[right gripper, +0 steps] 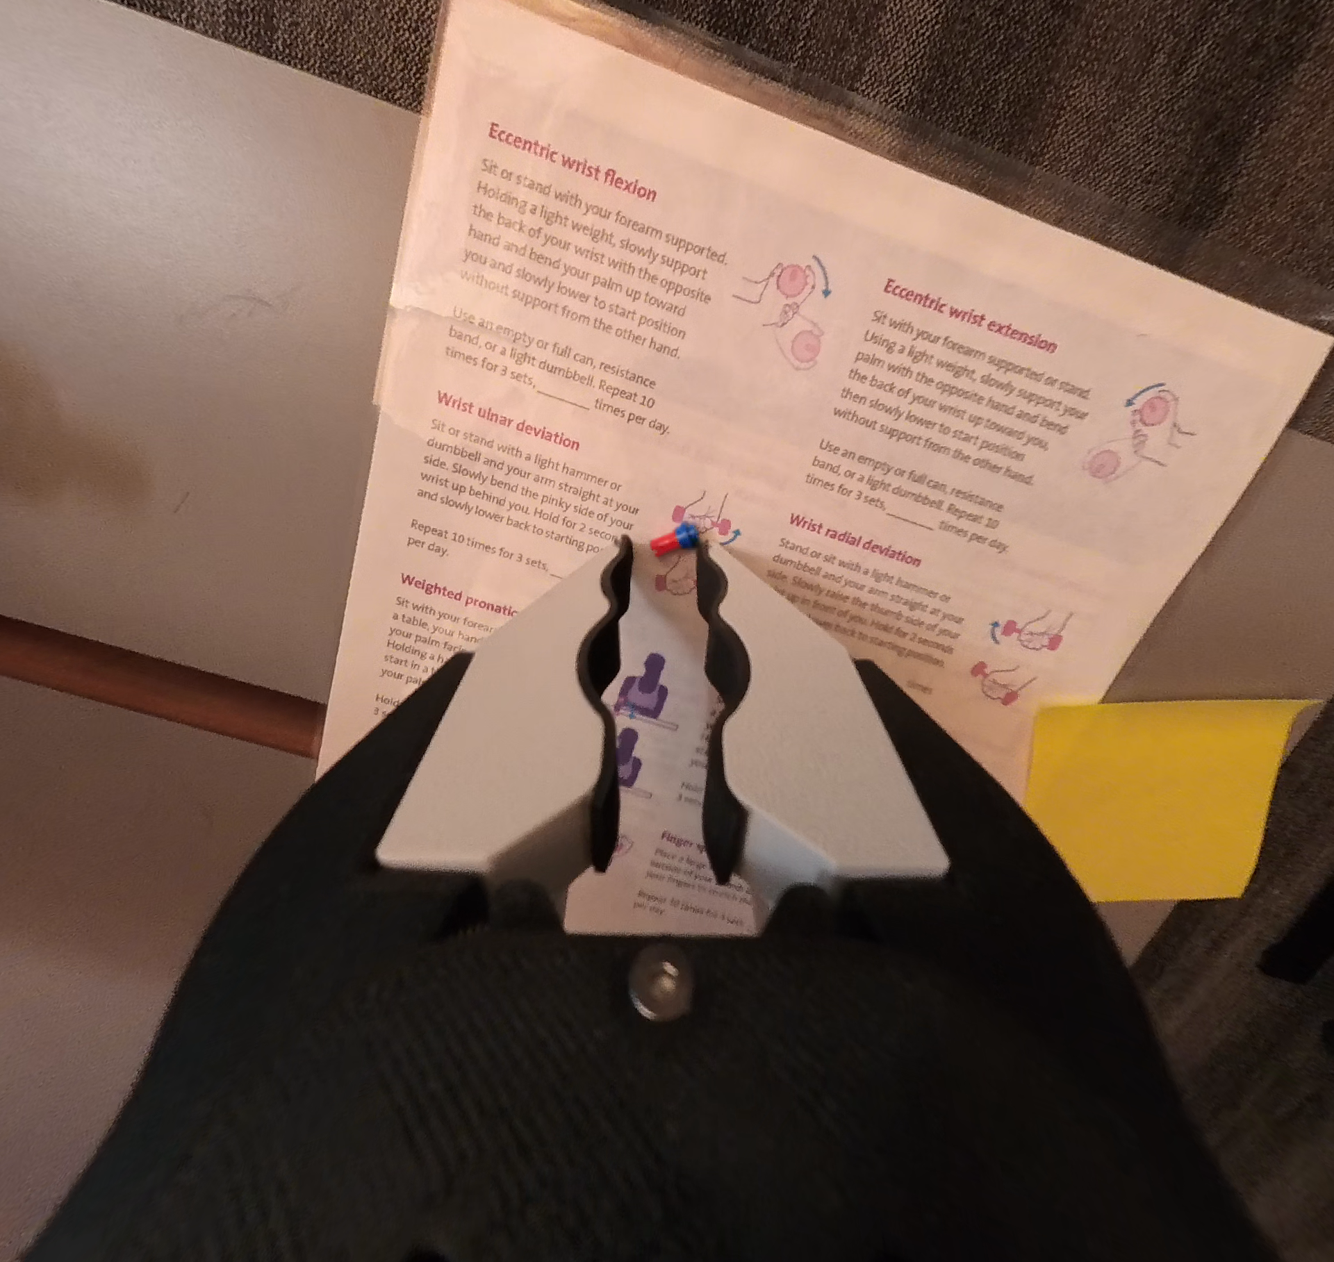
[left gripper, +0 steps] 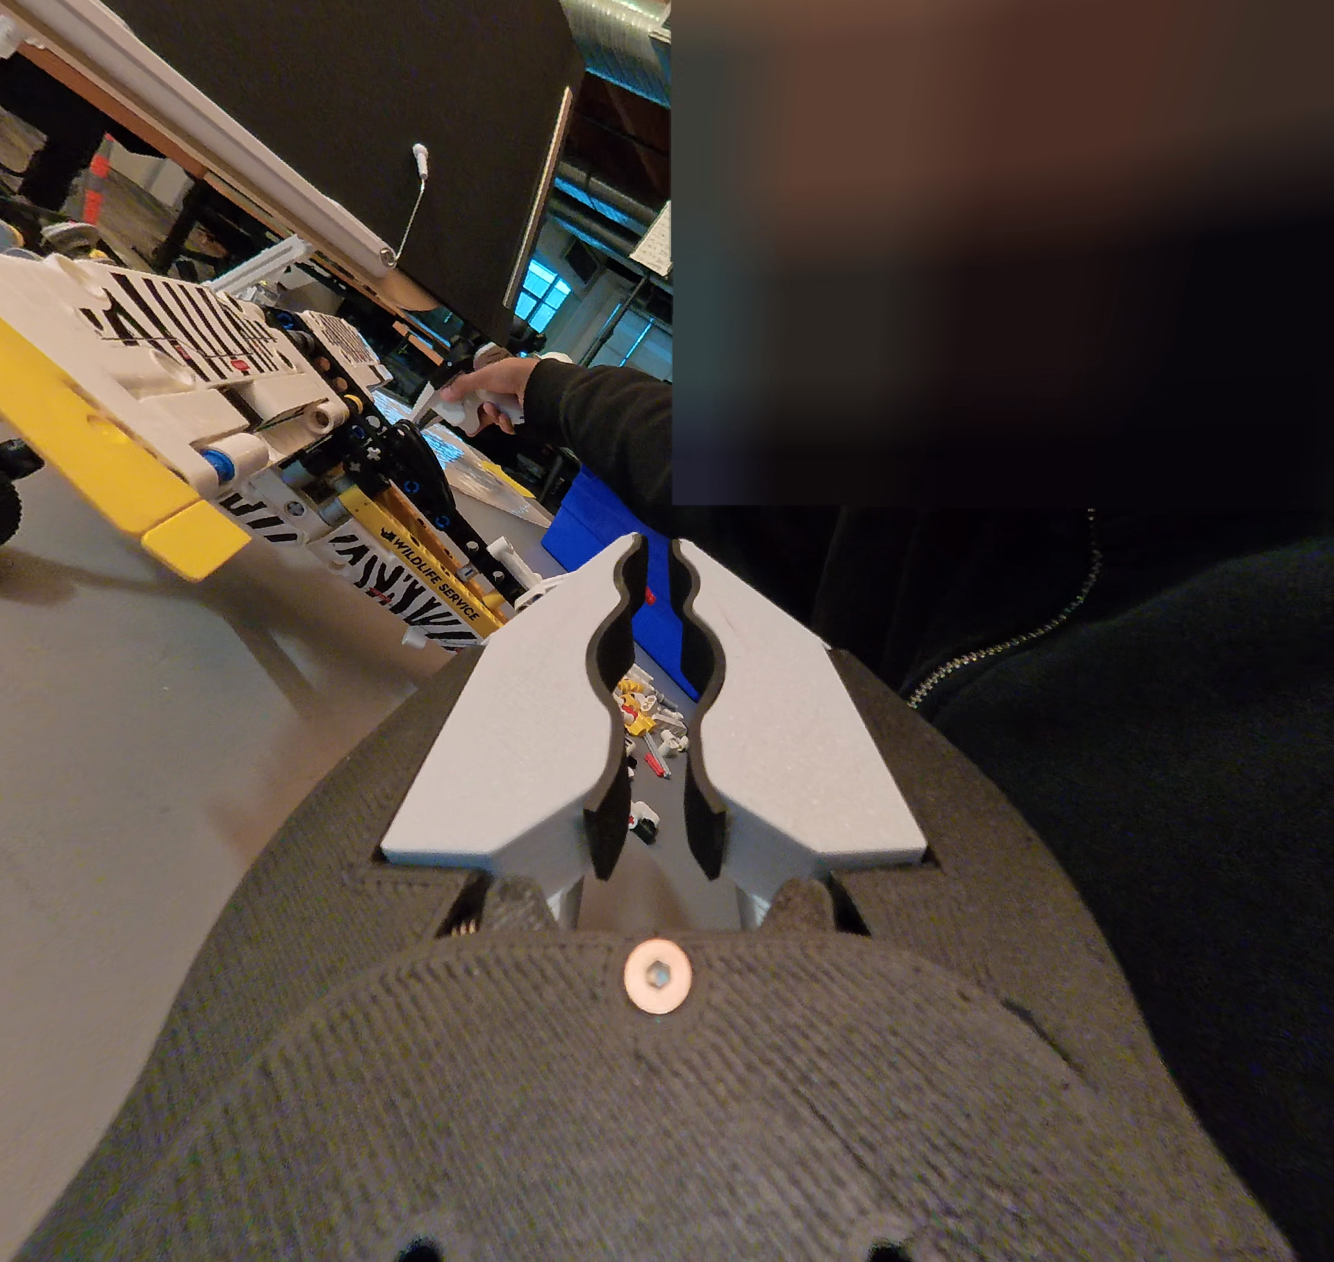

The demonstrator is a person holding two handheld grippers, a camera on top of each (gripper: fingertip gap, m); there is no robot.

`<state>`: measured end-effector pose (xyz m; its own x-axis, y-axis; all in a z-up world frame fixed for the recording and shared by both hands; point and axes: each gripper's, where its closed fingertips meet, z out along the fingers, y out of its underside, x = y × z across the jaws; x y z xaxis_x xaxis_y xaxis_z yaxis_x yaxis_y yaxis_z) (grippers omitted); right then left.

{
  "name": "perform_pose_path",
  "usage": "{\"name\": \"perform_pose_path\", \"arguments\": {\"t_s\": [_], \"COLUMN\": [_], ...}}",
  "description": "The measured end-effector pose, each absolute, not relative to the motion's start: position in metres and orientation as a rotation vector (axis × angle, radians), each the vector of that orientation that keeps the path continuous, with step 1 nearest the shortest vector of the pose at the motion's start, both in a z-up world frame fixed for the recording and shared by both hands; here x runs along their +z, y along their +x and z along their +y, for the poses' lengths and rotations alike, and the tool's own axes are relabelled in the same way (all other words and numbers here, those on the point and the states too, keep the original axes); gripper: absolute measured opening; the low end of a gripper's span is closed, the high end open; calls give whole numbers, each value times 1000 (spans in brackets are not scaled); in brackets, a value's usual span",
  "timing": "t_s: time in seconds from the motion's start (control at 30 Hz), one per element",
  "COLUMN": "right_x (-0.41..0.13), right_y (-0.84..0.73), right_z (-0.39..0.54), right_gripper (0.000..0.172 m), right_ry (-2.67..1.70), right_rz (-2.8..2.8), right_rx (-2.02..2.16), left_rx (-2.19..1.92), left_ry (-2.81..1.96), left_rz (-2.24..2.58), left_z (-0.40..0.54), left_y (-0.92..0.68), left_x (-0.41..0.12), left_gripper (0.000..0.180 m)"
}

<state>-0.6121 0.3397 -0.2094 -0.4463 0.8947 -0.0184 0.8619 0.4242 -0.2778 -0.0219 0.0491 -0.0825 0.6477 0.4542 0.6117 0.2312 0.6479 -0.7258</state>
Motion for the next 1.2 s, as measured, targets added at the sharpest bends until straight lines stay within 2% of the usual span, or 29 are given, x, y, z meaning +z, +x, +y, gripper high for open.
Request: {"name": "perform_pose_path", "arguments": {"t_s": [0.53, 0.8, 1.0, 1.2], "right_x": [-206, -145, -108, -38], "right_y": [-617, -568, -434, -228], "right_z": [332, 364, 353, 246], "right_gripper": [10, 9, 10, 10], "right_ry": [-1547, -1426, -964, -341], "right_rz": [-2524, -2552, -2664, -2573], "right_rx": [421, 461, 642, 1102], "left_rx": [158, 188, 204, 200], "left_ry": [-886, -883, -888, -934], "left_rz": [-899, -886, -868, -843], "left_z": [48, 47, 48, 57], "left_y": [-24, -21, -18, -16], "left_x": [-84, -81, -79, -79], "left_gripper": [0, 1, 1, 3]}}
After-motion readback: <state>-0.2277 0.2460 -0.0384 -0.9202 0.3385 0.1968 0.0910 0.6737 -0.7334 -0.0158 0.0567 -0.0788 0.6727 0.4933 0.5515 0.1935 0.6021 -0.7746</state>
